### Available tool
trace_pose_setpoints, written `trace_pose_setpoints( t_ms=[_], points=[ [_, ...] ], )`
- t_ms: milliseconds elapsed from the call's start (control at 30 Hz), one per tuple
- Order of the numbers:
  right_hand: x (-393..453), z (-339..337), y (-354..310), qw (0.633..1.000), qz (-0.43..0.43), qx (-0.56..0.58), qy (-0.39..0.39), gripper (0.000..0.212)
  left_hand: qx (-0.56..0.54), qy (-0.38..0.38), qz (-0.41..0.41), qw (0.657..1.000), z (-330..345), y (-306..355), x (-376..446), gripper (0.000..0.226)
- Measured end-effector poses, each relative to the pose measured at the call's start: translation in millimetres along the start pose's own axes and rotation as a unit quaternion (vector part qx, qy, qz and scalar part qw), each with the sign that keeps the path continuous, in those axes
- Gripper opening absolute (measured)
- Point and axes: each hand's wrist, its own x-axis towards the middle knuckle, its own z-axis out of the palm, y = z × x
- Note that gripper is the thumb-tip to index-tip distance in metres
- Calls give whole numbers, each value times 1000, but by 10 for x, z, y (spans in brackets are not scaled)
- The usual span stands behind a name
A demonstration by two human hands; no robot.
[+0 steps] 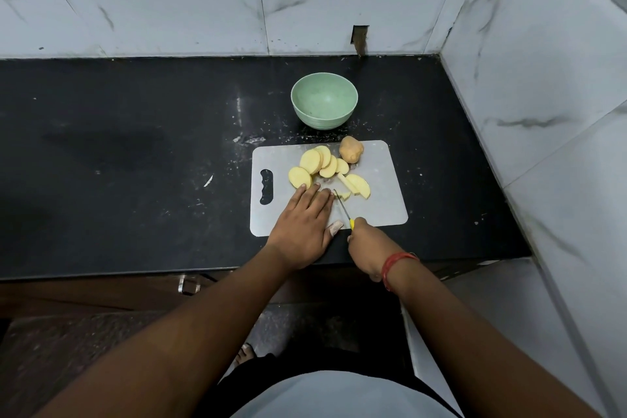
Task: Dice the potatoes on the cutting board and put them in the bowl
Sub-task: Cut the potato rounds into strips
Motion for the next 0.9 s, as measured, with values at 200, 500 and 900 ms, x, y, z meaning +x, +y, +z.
trace_pose_setpoints(
  t_ms=[200,500,900],
  points=[
    [-71,113,181,1000,-19,16,1,30,4,0,2,1000,5,6,2,68],
    [-136,41,107,998,-40,36,31,20,5,18,-15,1000,-25,30,-47,67],
    [-85,-13,-42,1000,-1,11,-3,6,-5,13,-20,1000,11,12,-30,65]
  ],
)
